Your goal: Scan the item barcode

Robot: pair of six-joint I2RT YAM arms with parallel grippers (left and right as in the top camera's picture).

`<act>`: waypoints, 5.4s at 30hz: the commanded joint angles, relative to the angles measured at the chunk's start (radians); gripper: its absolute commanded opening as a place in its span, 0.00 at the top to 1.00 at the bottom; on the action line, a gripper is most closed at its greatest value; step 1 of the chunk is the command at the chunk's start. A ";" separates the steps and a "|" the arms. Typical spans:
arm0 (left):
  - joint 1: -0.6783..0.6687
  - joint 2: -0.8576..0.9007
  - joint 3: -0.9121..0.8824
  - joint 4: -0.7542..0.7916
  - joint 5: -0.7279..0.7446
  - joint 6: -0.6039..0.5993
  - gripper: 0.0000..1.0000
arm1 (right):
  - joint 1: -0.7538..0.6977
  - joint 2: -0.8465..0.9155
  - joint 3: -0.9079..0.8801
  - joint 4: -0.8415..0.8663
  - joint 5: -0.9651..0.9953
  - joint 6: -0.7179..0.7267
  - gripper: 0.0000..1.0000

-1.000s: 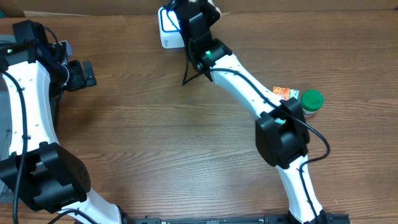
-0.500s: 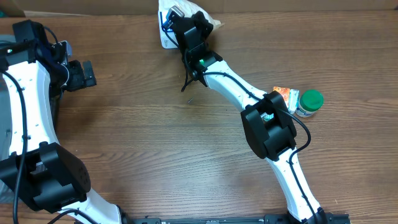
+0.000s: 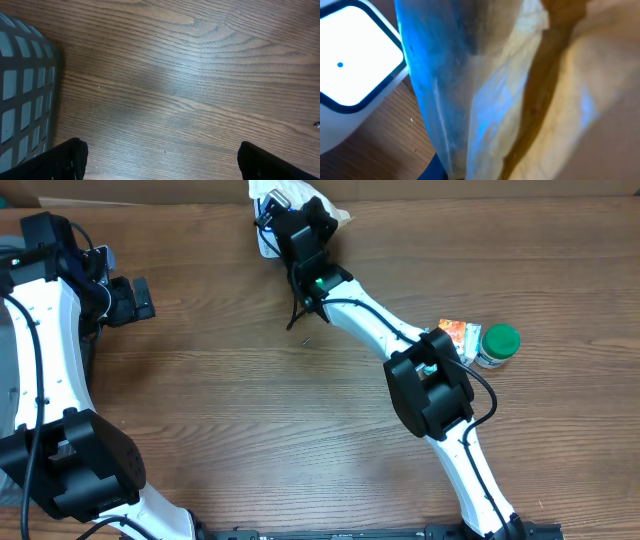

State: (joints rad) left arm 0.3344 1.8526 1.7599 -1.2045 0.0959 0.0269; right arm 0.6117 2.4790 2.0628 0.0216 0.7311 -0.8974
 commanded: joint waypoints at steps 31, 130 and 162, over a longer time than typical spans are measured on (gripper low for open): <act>-0.003 -0.016 0.022 0.001 -0.002 0.012 0.00 | -0.220 -0.724 0.004 -1.315 -0.733 1.109 0.96; -0.003 -0.016 0.022 0.001 -0.002 0.012 0.01 | -0.404 -1.273 -0.091 -1.664 -0.684 1.271 0.00; -0.003 -0.016 0.022 0.001 -0.002 0.012 0.00 | -0.400 -1.545 -0.420 -1.286 -0.509 1.188 0.00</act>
State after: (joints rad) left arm 0.3344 1.8526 1.7599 -1.2045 0.0963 0.0269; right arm 0.2100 0.9977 1.7508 -1.3441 0.2020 0.3504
